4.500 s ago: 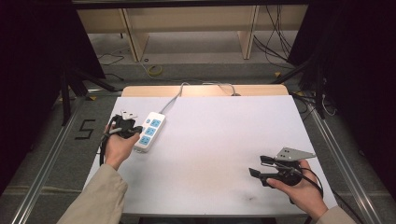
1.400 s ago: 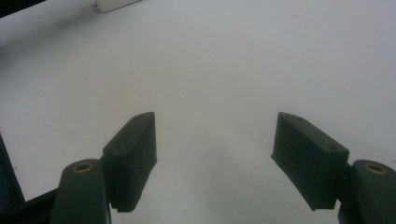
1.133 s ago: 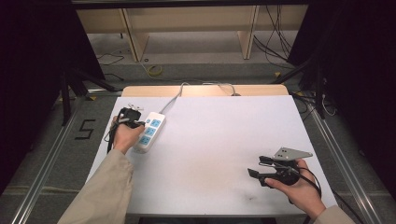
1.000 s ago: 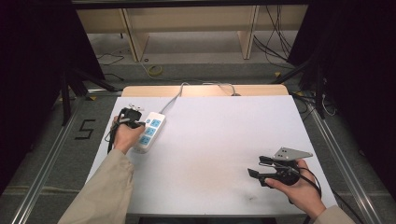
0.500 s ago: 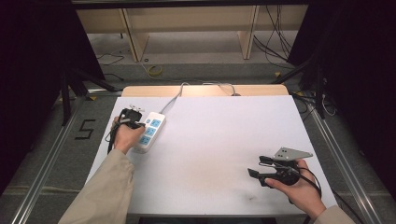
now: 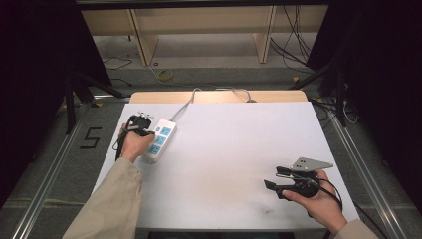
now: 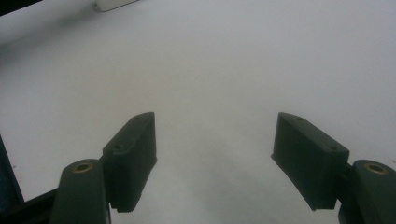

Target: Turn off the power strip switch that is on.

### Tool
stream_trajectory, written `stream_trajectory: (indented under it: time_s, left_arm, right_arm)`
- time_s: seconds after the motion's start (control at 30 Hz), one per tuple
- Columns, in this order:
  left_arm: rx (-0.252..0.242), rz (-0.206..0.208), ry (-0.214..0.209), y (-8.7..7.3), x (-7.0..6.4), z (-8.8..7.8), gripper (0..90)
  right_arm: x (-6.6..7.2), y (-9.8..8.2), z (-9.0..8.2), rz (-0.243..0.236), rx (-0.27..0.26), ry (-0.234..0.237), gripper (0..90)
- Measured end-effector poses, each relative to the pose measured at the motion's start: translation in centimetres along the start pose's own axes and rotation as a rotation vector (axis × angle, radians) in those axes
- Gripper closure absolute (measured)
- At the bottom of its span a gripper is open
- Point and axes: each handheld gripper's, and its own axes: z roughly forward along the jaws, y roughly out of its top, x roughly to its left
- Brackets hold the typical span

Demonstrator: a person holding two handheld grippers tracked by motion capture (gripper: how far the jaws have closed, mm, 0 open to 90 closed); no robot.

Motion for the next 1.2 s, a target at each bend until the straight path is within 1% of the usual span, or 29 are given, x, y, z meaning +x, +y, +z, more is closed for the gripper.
stream_trajectory:
  time_s: [0.03, 0.13, 0.23, 0.27, 0.43, 0.57, 0.6, 0.8, 1.0, 1.1, 1.2]
  left_arm:
    - [0.004, 0.001, 0.003, 0.1, 0.0, 0.0, 89.8]
    - [0.017, -0.020, 0.001, 0.2, 0.0, 0.0, 89.9]
    - [0.035, -0.022, 0.000, 0.3, -0.1, -0.1, 89.9]
    - [0.039, -0.015, 0.000, 0.3, -0.1, -0.1, 89.9]
    - [0.042, -0.024, -0.008, 0.4, 0.0, -0.1, 89.9]
    - [0.053, -0.013, -0.001, 0.6, -0.2, 0.0, 89.9]
    - [0.055, -0.017, -0.013, 0.6, -0.2, 0.0, 89.9]
    - [0.075, -0.007, 0.010, 0.9, -0.5, 0.0, 90.0]
    - [0.073, -0.035, -0.003, 0.9, -0.3, 0.1, 90.0]
    - [0.070, -0.058, -0.019, 1.0, 0.0, 0.1, 90.0]
    - [0.077, -0.050, -0.014, 1.1, -0.1, 0.2, 90.0]
  right_arm:
    - [0.0, 0.0, 0.0, 0.001, 0.001, 0.000, 30.7]
    - [0.0, 0.0, 0.0, 0.000, 0.000, 0.000, 30.7]
    - [0.0, 0.0, 0.0, 0.002, 0.001, 0.000, 30.7]
    - [0.0, 0.0, 0.0, 0.003, 0.001, 0.001, 30.7]
    - [0.1, 0.0, 0.0, 0.002, 0.001, 0.002, 30.7]
    - [0.1, 0.0, 0.1, 0.002, 0.003, 0.003, 30.7]
    - [0.1, 0.0, 0.1, 0.002, 0.003, 0.003, 30.7]
    - [0.0, -0.1, 0.1, 0.006, 0.009, 0.004, 30.7]
    - [0.0, -0.1, 0.1, 0.008, 0.006, 0.007, 30.7]
    - [0.0, -0.1, 0.1, 0.007, 0.006, 0.007, 30.7]
    - [0.1, -0.1, 0.1, 0.007, 0.008, 0.007, 30.7]
